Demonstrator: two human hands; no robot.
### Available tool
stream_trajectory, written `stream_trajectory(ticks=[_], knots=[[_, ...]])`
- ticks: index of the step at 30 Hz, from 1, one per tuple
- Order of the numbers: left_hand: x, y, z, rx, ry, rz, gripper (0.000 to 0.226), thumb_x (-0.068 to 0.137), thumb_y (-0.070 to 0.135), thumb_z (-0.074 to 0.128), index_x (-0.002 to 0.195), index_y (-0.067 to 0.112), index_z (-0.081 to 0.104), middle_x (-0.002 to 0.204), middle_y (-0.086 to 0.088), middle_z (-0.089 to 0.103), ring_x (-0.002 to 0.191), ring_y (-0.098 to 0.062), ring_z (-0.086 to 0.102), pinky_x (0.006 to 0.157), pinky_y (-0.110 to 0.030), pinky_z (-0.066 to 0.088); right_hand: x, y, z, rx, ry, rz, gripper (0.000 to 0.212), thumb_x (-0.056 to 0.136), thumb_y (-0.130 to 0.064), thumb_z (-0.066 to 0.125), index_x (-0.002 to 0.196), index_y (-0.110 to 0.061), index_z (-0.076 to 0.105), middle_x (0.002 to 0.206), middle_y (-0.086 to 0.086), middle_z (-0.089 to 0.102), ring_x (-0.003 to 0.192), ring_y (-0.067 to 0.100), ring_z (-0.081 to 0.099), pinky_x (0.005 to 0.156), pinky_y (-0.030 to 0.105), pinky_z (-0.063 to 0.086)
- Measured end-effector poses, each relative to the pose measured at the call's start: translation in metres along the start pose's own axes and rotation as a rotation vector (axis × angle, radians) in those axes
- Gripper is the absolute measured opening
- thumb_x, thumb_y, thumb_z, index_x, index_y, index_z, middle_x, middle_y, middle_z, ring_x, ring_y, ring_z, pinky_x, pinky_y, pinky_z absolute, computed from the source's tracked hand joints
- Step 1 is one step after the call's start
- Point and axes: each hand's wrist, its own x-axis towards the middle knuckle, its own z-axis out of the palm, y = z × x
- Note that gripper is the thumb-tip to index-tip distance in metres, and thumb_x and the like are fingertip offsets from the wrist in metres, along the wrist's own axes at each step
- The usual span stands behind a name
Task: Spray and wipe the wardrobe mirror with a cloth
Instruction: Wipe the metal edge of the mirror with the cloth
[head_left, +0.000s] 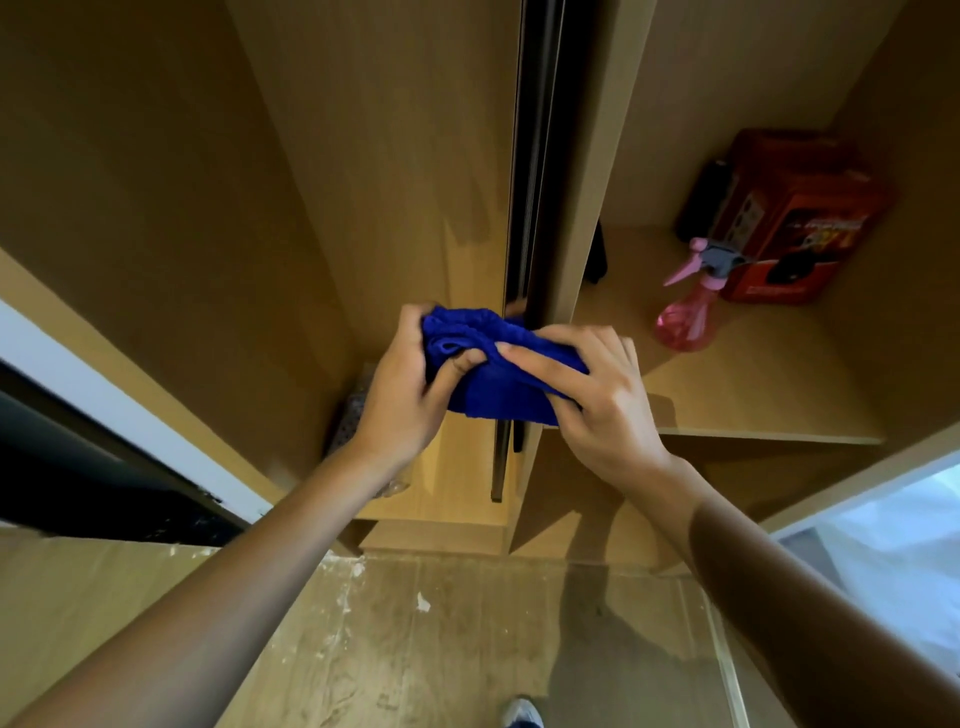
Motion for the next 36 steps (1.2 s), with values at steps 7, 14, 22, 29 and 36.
stream_trajectory(ticks=[7, 14, 22, 29, 36], knots=[[0.051, 0.079, -0.036, -0.058, 0.19, 0.252, 0.025, 0.096, 0.019, 0.055, 0.112, 0.008, 0.039, 0.097, 0.013, 0.054, 0.09, 0.007, 0.056, 0.08, -0.01, 0.041, 0.071, -0.021, -0.055, 0.001, 0.278, -0.05, 0.039, 0.093, -0.006, 0.053, 0.131, -0.016, 0.058, 0.118, 0.013, 0.06, 0.1, 0.03, 0.052, 0.083, 0.047, 0.042], [0.081, 0.112, -0.055, -0.045, 0.261, 0.387, 0.025, 0.097, 0.011, 0.054, 0.113, 0.0, 0.039, 0.096, 0.012, 0.051, 0.088, 0.006, 0.055, 0.082, -0.012, 0.041, 0.108, -0.031, -0.085, -0.015, 0.413, -0.077, 0.038, 0.093, -0.005, 0.053, 0.129, -0.013, 0.059, 0.115, 0.015, 0.059, 0.099, 0.032, 0.051, 0.084, 0.045, 0.042], [0.017, 0.026, -0.018, -0.043, -0.004, 0.056, 0.037, 0.087, 0.035, 0.061, 0.112, 0.015, 0.042, 0.094, 0.013, 0.059, 0.089, 0.005, 0.06, 0.074, -0.009, 0.045, 0.017, -0.008, -0.012, 0.04, 0.086, 0.034, 0.044, 0.09, -0.009, 0.052, 0.132, -0.024, 0.056, 0.123, 0.009, 0.057, 0.107, 0.024, 0.048, 0.089, 0.032, 0.033], [-0.012, -0.03, 0.009, -0.001, -0.062, -0.132, 0.034, 0.089, 0.025, 0.066, 0.112, 0.02, 0.041, 0.095, 0.016, 0.058, 0.086, 0.01, 0.057, 0.07, -0.011, 0.046, -0.027, 0.002, 0.024, 0.029, -0.101, 0.118, 0.045, 0.091, -0.011, 0.052, 0.133, -0.026, 0.058, 0.124, 0.006, 0.057, 0.108, 0.023, 0.046, 0.087, 0.034, 0.033], [-0.042, -0.083, 0.036, 0.113, -0.115, -0.174, 0.038, 0.088, 0.029, 0.068, 0.113, 0.009, 0.046, 0.089, 0.016, 0.055, 0.082, -0.005, 0.059, 0.067, -0.02, 0.047, -0.069, 0.017, 0.064, 0.026, -0.229, 0.144, 0.045, 0.093, -0.013, 0.046, 0.134, -0.028, 0.056, 0.124, 0.006, 0.057, 0.109, 0.023, 0.046, 0.09, 0.03, 0.029]])
